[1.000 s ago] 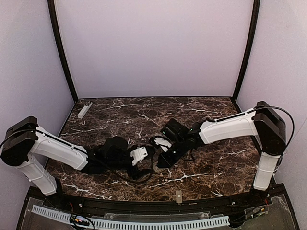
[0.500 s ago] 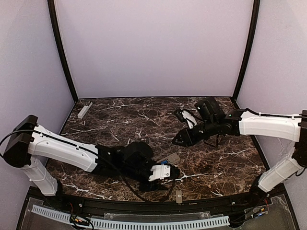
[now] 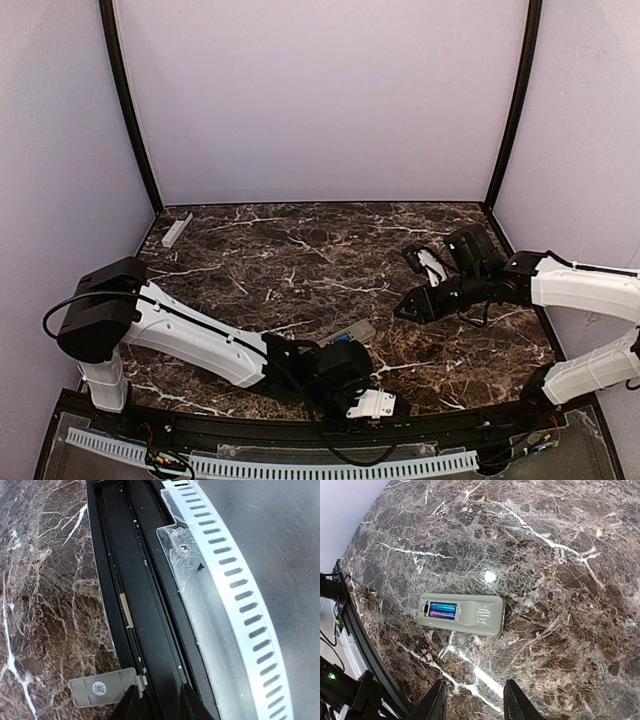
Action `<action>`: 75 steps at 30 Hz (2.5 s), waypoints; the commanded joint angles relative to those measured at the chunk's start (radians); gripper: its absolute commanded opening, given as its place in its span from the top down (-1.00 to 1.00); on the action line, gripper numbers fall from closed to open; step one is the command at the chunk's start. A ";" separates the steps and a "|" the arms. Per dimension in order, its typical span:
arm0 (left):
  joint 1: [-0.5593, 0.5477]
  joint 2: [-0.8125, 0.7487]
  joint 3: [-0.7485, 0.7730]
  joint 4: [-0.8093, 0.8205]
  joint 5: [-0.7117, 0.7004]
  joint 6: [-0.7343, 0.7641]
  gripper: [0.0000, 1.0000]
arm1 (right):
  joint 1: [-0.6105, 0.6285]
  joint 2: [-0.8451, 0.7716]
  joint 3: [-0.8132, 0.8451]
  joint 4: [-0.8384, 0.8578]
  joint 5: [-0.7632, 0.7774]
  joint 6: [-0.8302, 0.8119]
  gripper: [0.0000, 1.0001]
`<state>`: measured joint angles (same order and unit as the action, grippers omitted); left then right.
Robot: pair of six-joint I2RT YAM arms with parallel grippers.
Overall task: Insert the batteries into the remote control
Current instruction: Pick up the battery cover from the corner of the board, then pass from the left arm to the right
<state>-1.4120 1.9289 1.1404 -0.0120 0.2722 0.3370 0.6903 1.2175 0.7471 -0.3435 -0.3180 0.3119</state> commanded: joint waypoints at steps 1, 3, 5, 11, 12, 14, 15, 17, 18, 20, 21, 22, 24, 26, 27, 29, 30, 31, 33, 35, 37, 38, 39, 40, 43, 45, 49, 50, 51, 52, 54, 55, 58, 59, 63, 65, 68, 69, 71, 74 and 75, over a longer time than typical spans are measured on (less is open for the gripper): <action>-0.010 0.034 0.048 -0.034 -0.010 -0.010 0.43 | -0.014 -0.057 -0.050 0.001 -0.001 0.021 0.24; -0.011 0.047 0.054 -0.029 -0.022 -0.013 0.45 | -0.015 -0.076 -0.065 0.000 -0.001 0.028 0.24; -0.011 0.057 0.055 -0.024 -0.037 -0.013 0.47 | -0.016 -0.087 -0.077 -0.002 -0.004 0.030 0.24; -0.011 0.070 0.046 -0.023 -0.073 -0.013 0.62 | -0.017 -0.102 -0.089 -0.013 -0.008 0.022 0.24; -0.011 0.072 0.044 -0.018 -0.086 -0.015 0.65 | -0.018 -0.103 -0.090 -0.014 -0.008 0.020 0.24; -0.011 0.071 0.041 -0.013 -0.099 -0.021 0.75 | -0.018 -0.104 -0.092 -0.016 -0.013 0.013 0.24; -0.012 0.071 0.042 -0.012 -0.103 -0.025 0.83 | -0.017 -0.105 -0.091 -0.018 -0.016 0.007 0.25; -0.012 0.059 0.045 -0.017 -0.105 -0.033 0.94 | -0.017 -0.105 -0.084 -0.026 -0.025 -0.009 0.24; -0.012 0.040 0.045 -0.021 -0.097 -0.039 0.96 | -0.018 -0.109 -0.080 -0.029 -0.031 -0.022 0.24; -0.008 -0.007 0.033 -0.014 -0.072 -0.057 0.99 | -0.018 -0.118 -0.071 -0.034 -0.035 -0.049 0.24; -0.003 -0.025 0.019 -0.011 -0.047 -0.070 0.99 | -0.017 -0.122 -0.065 -0.037 -0.038 -0.063 0.24; 0.003 -0.062 0.012 -0.009 -0.032 -0.076 0.99 | -0.018 -0.123 -0.058 -0.039 -0.049 -0.079 0.24; 0.025 -0.118 -0.004 -0.023 0.017 -0.095 0.99 | -0.017 -0.126 -0.041 -0.041 -0.086 -0.110 0.24; 0.061 -0.176 -0.020 -0.033 0.088 -0.128 0.99 | -0.017 -0.131 -0.026 -0.042 -0.107 -0.129 0.24; 0.091 -0.197 -0.026 -0.034 0.137 -0.153 0.99 | -0.017 -0.134 -0.017 -0.044 -0.131 -0.144 0.24; 0.140 -0.266 -0.050 -0.032 0.213 -0.190 0.99 | -0.017 -0.150 -0.012 -0.035 -0.198 -0.164 0.24; 0.158 -0.281 -0.062 -0.035 0.241 -0.201 0.99 | -0.017 -0.156 -0.014 -0.023 -0.248 -0.169 0.24; 0.190 -0.305 -0.066 -0.042 0.291 -0.220 0.99 | -0.014 -0.166 -0.016 -0.005 -0.300 -0.173 0.23; 0.233 -0.332 -0.069 -0.074 0.372 -0.237 0.99 | -0.003 -0.202 -0.028 0.044 -0.394 -0.179 0.19; 0.261 -0.347 -0.057 -0.116 0.449 -0.250 0.99 | 0.016 -0.256 -0.053 0.101 -0.426 -0.175 0.10; 0.291 -0.356 -0.050 -0.139 0.539 -0.279 0.99 | 0.033 -0.287 -0.051 0.115 -0.455 -0.187 0.06; 0.312 -0.359 -0.050 -0.142 0.597 -0.302 0.99 | 0.051 -0.286 -0.042 0.110 -0.451 -0.201 0.05; 0.319 -0.366 -0.052 -0.140 0.624 -0.316 0.99 | 0.075 -0.271 -0.023 0.083 -0.428 -0.223 0.05; 0.333 -0.370 -0.057 -0.136 0.670 -0.328 0.99 | 0.102 -0.248 -0.004 0.069 -0.420 -0.243 0.06; 0.360 -0.383 -0.067 -0.110 0.746 -0.388 0.99 | 0.213 -0.163 0.076 -0.007 -0.352 -0.333 0.10; 0.381 -0.385 -0.072 -0.086 0.798 -0.420 0.99 | 0.254 -0.120 0.119 -0.046 -0.332 -0.384 0.13; 0.413 -0.378 -0.079 -0.038 0.890 -0.479 0.99 | 0.302 -0.108 0.154 -0.050 -0.319 -0.435 0.13; 0.417 -0.373 -0.080 -0.034 0.912 -0.486 0.99 | 0.314 -0.107 0.159 -0.050 -0.314 -0.442 0.13; 0.418 -0.371 -0.079 -0.029 0.923 -0.490 0.99 | 0.325 -0.106 0.163 -0.051 -0.307 -0.451 0.13; 0.420 -0.367 -0.079 -0.021 0.945 -0.502 0.99 | 0.339 -0.102 0.165 -0.050 -0.301 -0.460 0.13; 0.421 -0.363 -0.084 0.022 0.972 -0.538 0.99 | 0.361 -0.091 0.173 -0.048 -0.285 -0.477 0.12; 0.422 -0.361 -0.087 0.036 0.985 -0.555 0.99 | 0.375 -0.082 0.180 -0.047 -0.274 -0.485 0.12; 0.422 -0.350 -0.084 0.071 0.999 -0.577 0.99 | 0.426 -0.064 0.204 -0.048 -0.223 -0.509 0.12; 0.423 -0.349 -0.084 0.075 1.004 -0.582 0.99 | 0.440 -0.059 0.209 -0.047 -0.208 -0.516 0.13; 0.425 -0.340 -0.089 0.120 1.016 -0.616 0.99 | 0.472 -0.042 0.223 -0.047 -0.168 -0.530 0.17; 0.424 -0.333 -0.091 0.143 1.025 -0.630 0.99 | 0.483 -0.031 0.229 -0.047 -0.149 -0.537 0.19; 0.424 -0.329 -0.092 0.150 1.029 -0.637 0.99 | 0.497 -0.015 0.244 -0.049 -0.141 -0.546 0.27; 0.425 -0.329 -0.092 0.151 1.029 -0.638 0.99 | 0.500 -0.010 0.247 -0.049 -0.140 -0.547 0.31; 0.424 -0.329 -0.093 0.160 1.030 -0.644 0.99 | 0.506 -0.001 0.251 -0.049 -0.139 -0.550 0.39; 0.425 -0.331 -0.098 0.172 1.030 -0.647 0.99 | 0.516 0.009 0.253 -0.049 -0.135 -0.556 0.54; 0.424 -0.331 -0.100 0.189 1.030 -0.656 0.99 | 0.516 0.010 0.252 -0.048 -0.133 -0.556 0.61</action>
<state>-0.9909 1.5974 1.0603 0.1268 1.2766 -0.2993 1.1889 1.2160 0.9752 -0.3973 -0.4702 -0.2333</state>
